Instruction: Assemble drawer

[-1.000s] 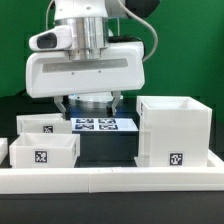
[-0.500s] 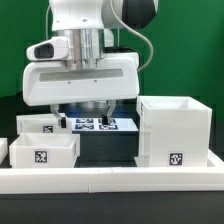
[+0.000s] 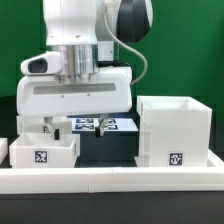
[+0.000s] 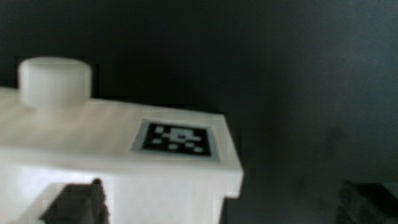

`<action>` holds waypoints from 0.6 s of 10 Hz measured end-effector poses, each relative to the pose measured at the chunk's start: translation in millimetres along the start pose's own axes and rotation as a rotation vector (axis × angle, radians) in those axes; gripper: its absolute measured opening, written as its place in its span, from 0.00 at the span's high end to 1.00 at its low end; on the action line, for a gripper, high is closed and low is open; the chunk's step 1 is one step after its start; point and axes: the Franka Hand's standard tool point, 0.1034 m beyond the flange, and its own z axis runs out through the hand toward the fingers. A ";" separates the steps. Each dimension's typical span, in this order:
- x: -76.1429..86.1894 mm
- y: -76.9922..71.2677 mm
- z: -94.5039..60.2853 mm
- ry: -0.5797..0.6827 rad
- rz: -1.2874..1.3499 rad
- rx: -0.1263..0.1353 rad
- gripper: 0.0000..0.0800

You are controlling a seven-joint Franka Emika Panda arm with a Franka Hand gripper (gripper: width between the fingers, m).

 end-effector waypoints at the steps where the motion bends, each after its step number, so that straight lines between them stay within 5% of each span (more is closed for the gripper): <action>1: 0.8 2.9 4.3 -0.002 0.020 0.005 0.19; 6: 11.1 3.8 19.8 0.017 0.034 0.001 0.19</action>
Offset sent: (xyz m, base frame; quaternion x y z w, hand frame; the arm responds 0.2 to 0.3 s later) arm 0.0050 0.0009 -0.0091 -0.0143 0.0271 0.0294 0.9991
